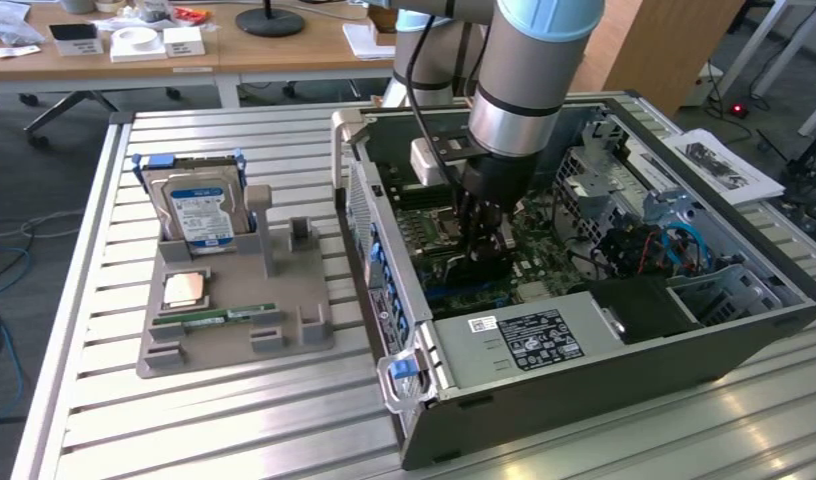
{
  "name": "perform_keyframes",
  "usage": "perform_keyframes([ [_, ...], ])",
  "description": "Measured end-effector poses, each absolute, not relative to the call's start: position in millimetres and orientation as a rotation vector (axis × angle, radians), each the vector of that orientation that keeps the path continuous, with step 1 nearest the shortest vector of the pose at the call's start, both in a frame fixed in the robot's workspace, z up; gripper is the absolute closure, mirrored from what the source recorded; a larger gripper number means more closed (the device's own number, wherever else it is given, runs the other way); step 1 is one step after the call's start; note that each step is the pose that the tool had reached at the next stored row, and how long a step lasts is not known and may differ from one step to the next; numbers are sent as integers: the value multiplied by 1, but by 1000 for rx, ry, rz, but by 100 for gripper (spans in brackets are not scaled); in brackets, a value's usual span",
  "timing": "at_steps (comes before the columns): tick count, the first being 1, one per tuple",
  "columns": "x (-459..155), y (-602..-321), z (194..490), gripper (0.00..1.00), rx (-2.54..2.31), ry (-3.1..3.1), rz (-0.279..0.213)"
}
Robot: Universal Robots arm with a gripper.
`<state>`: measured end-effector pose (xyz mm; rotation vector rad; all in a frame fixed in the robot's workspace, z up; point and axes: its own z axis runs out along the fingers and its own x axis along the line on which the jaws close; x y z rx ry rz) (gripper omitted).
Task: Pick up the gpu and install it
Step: 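Insert the gpu into the slot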
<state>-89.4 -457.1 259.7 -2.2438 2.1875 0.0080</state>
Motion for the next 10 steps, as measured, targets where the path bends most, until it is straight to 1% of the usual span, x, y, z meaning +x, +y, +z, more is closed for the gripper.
perform_keyframes([
  [10,-89,-458,259,74,-2229,2202,8],
])
